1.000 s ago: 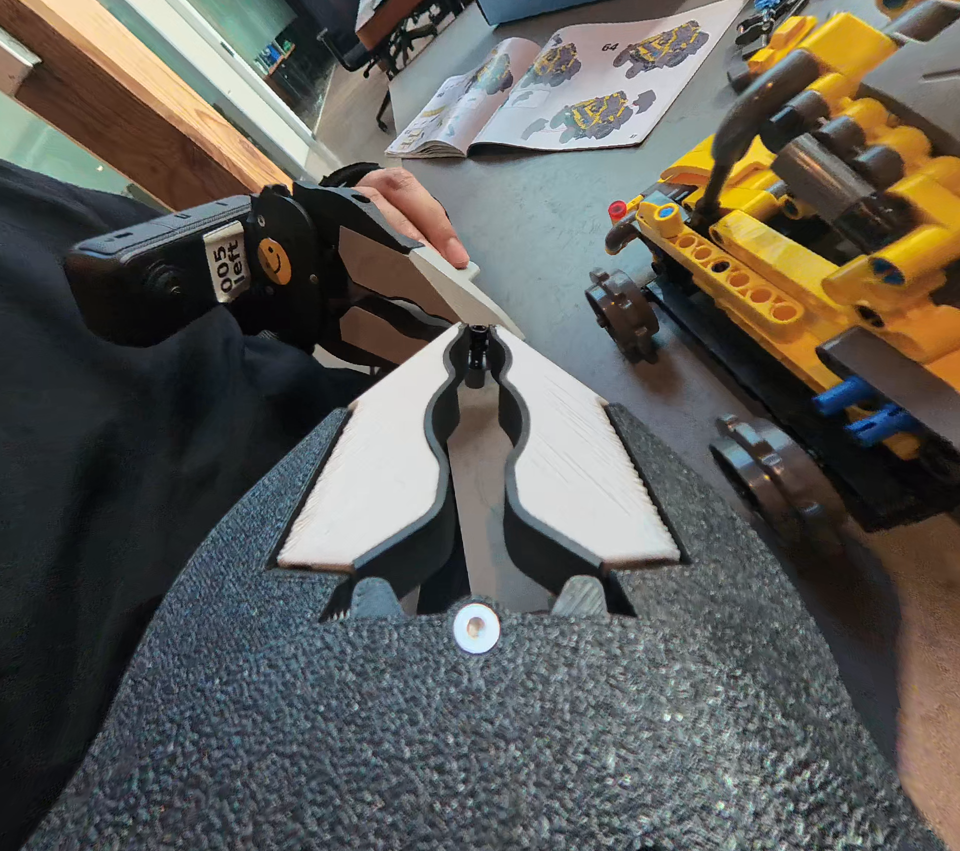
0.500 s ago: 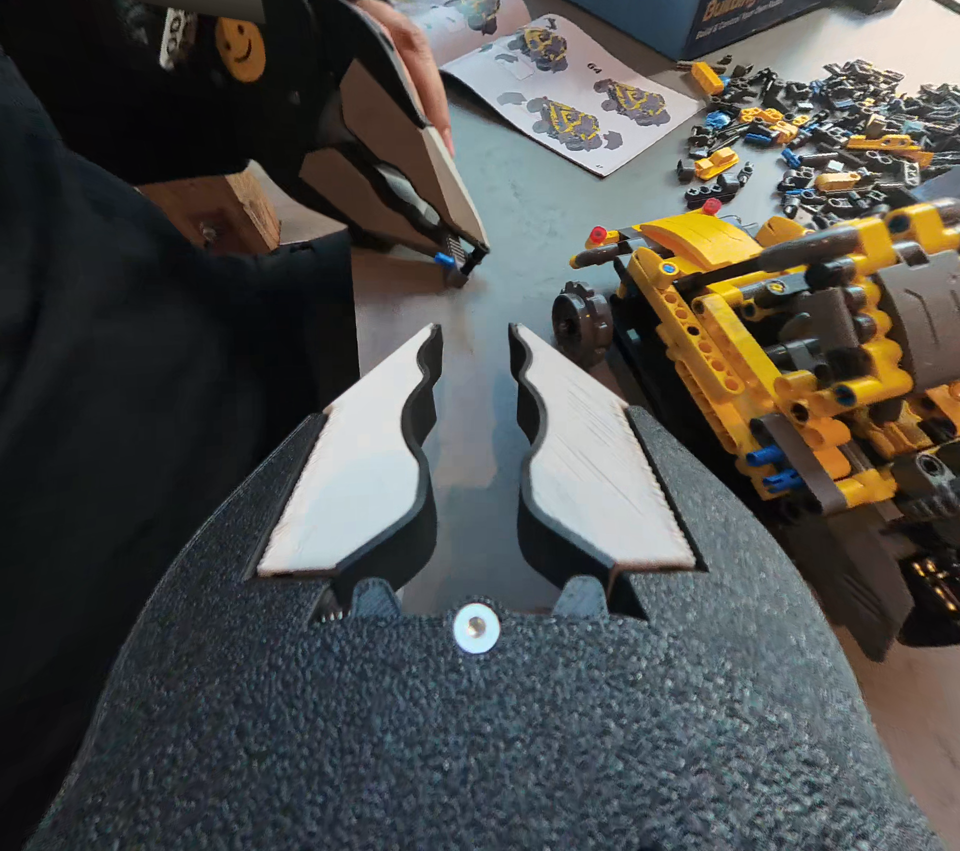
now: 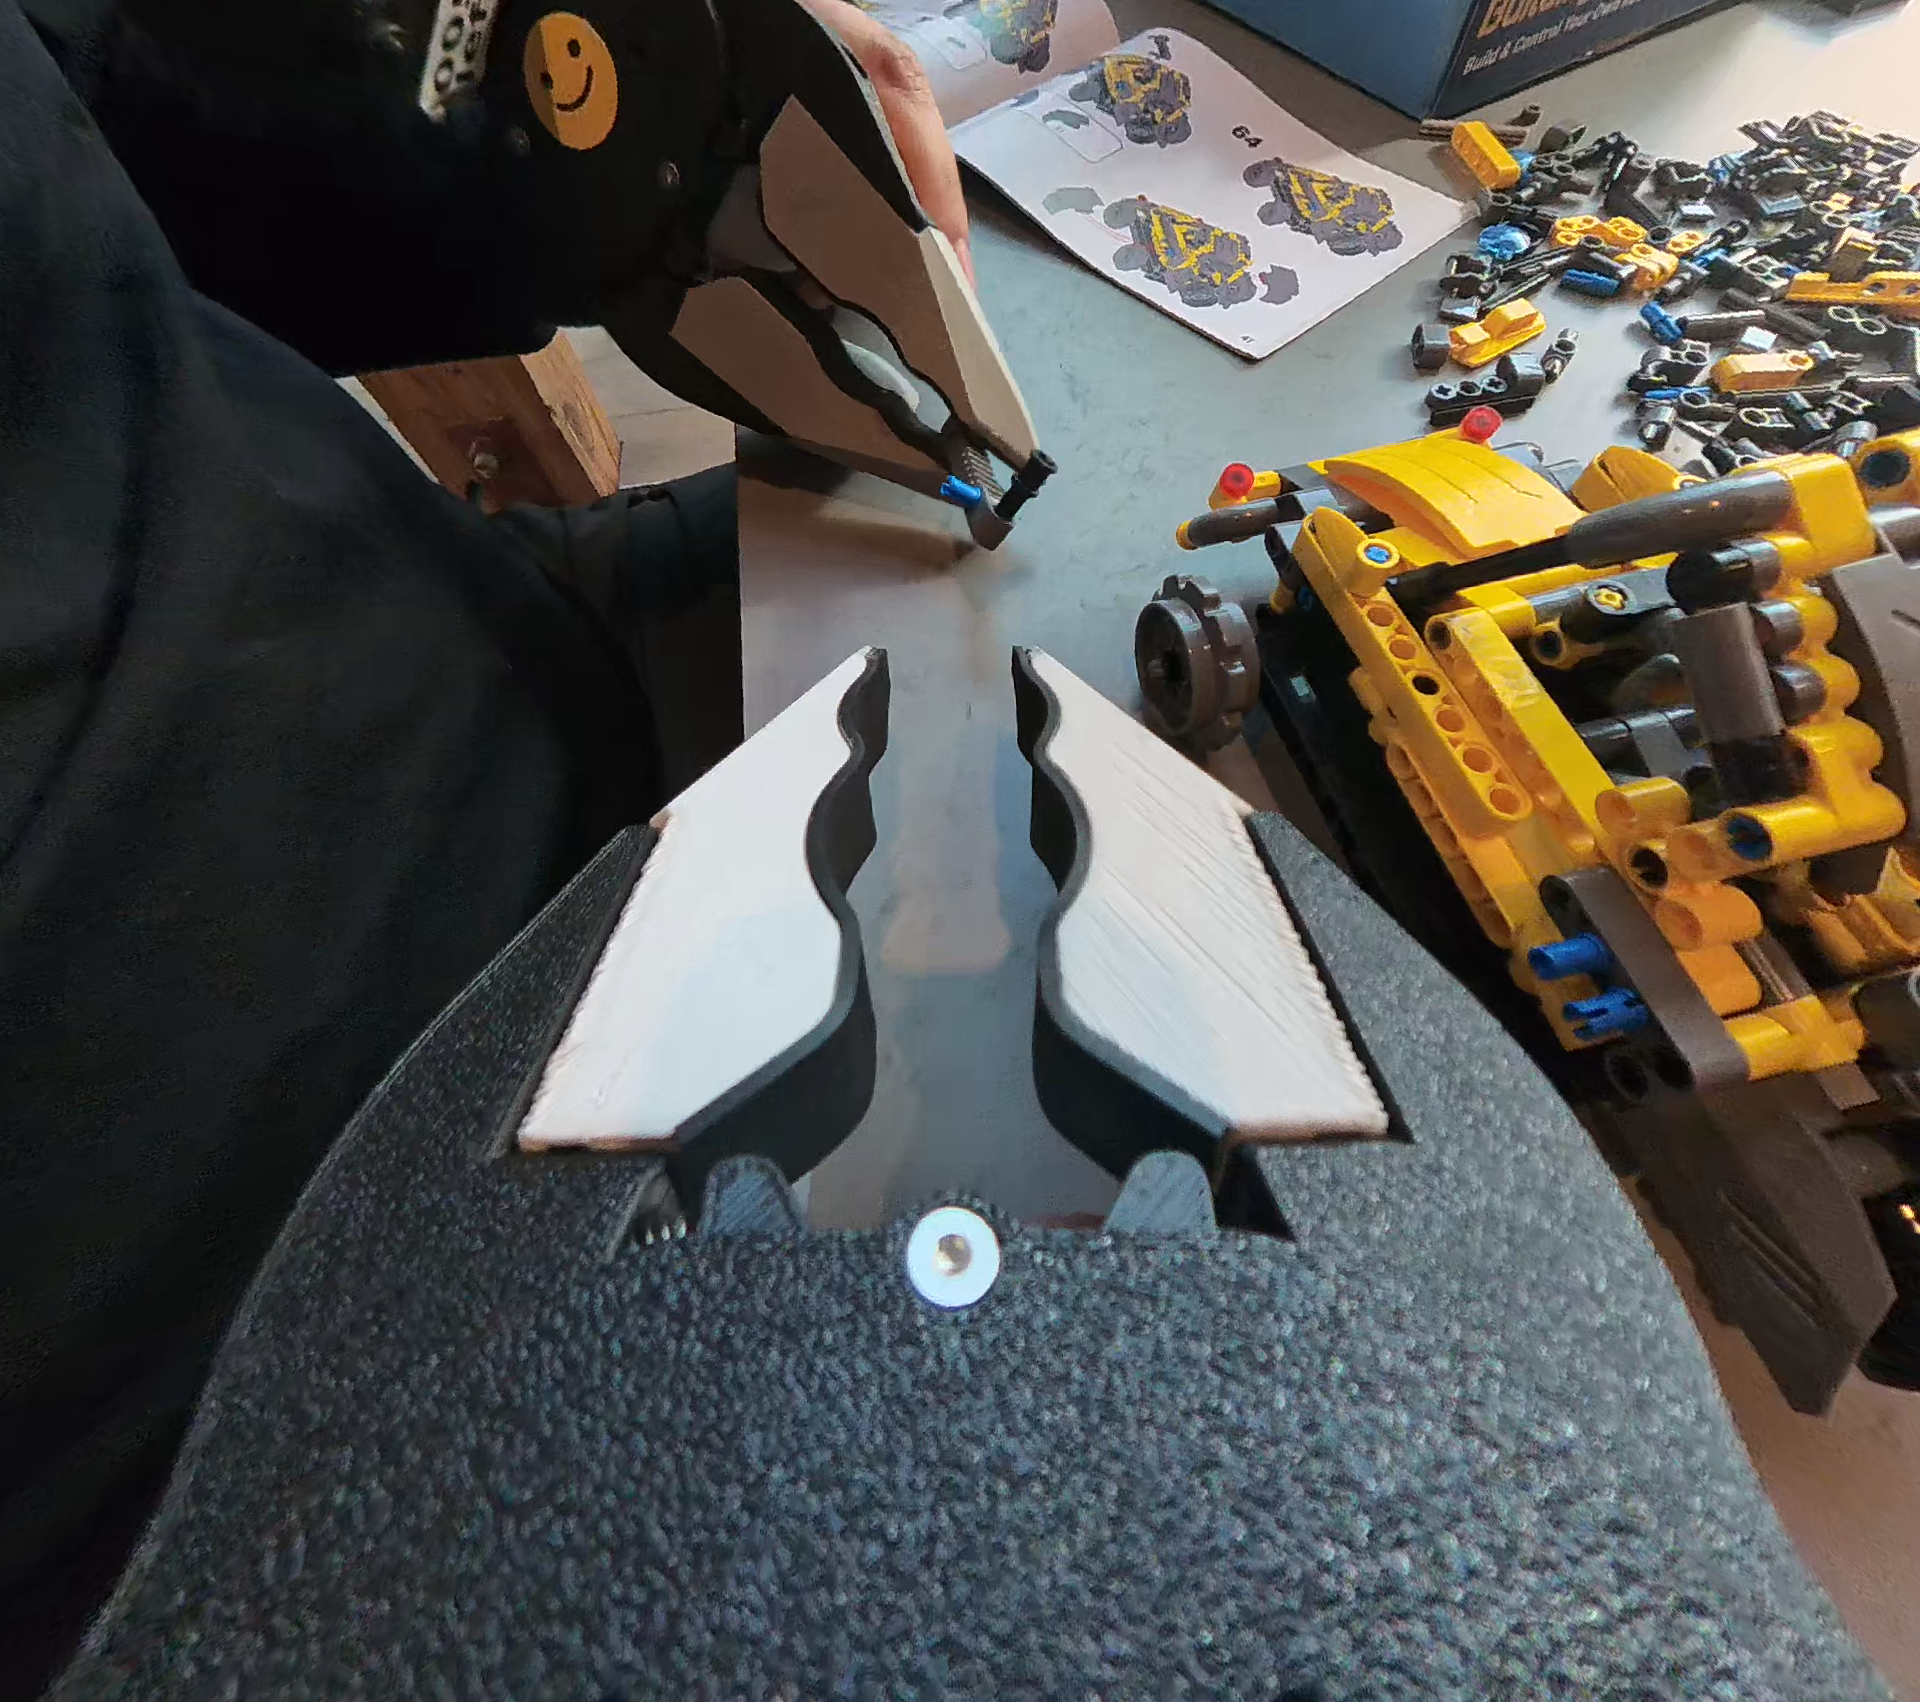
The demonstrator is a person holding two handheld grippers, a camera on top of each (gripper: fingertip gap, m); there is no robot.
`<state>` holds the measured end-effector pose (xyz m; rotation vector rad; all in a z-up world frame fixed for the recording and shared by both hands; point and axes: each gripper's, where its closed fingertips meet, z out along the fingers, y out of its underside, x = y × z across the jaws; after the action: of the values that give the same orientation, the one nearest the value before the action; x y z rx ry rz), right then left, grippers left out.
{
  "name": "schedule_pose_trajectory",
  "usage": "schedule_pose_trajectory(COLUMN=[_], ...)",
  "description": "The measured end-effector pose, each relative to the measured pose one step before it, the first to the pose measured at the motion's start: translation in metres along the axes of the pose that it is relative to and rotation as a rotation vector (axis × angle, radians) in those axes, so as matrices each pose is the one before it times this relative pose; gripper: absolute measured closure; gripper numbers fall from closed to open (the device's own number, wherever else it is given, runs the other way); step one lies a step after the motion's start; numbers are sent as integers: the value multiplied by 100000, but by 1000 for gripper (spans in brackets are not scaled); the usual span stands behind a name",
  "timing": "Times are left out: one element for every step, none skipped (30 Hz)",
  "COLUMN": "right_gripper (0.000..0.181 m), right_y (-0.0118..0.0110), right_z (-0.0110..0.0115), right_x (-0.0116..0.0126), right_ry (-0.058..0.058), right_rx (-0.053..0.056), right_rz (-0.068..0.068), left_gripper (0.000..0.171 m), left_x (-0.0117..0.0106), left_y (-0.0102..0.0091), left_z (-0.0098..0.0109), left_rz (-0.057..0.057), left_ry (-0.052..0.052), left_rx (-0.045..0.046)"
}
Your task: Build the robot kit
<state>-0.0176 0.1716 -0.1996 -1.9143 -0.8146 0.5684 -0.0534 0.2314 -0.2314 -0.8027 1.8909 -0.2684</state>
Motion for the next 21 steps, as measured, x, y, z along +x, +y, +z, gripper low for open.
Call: schedule_pose_trajectory(right_gripper=[157, 157, 157, 157, 157, 157, 157, 157, 157, 157, 157, 157, 157, 157, 157, 157, 158, 159, 159, 159, 158], right_y=[37, 33, 34, 36, 30, 23, -5, -28, -39, -44, -33, -31, -23, -11, -39, -175, -382, -467, -500, -423, -165], right_z=[34, 20, 29, 43, 33, 16, 0, -16, -39, -37, -31, -20, -17, -2, -3, 45, 113, 205, 289, 351, 384], right_x=[-39, -23, -24, -45, -55, -52, -23, 18, 9, 3, 13, 35, 59, 107, 122, 116, 62, -51, -217, -159, 69], right_ry=[-443, -179, 43, -36, -82, -98, -61, 19, -101, -133, -174, -119, 177, 741, 993, 1054, 706, -238, -1304, -850, 623], right_rx=[-326, -198, -220, -303, -301, -164, 61, 231, 336, 365, 323, 236, 158, 97, 179, 902, 1855, 2168, 2310, 1732, 190], right_rz=[133, 4, -228, -372, -429, -330, -98, 154, 218, 236, 322, 444, 395, 242, 123, 729, 1897, 2537, 2535, 2337, 1738], left_gripper=[166, 166, 166, 166, 166, 166, 166, 166, 166, 166, 166, 166, 166, 166, 166, 166, 166, 166, 166, 166, 166], left_x=[-22, -3, -74, -47, 1, -28, -27, 8, 35, 4, -12, -26, -58, -54, -39, -29, -40, -45, -39, -122, -196], left_y=[-40, -19, -6, -47, -59, -38, -15, 4, 12, 28, 15, 5, -27, -35, -24, -27, -80, -129, -182, -239, -322], left_z=[-5, 3, -4, -35, -41, -41, -5, 3, 11, 26, 35, 12, 6, 17, 33, 42, 51, 23, 9, -25, -57], left_rz=[269, 116, 151, 168, -80, -303, -327, -103, 204, 394, 474, 471, 485, 498, 551, 686, 879, 1116, 1357, 1499, 1471], left_ry=[-193, 19, -543, -471, 100, 9, -12, 120, 123, -184, -386, -491, -695, -643, -552, -593, -800, -1054, -1177, -1689, -2192], left_rx=[386, 161, 137, 426, 525, 350, 118, -39, -106, -196, -204, -87, 156, 184, 0, -49, 133, 339, 505, 692, 1164])
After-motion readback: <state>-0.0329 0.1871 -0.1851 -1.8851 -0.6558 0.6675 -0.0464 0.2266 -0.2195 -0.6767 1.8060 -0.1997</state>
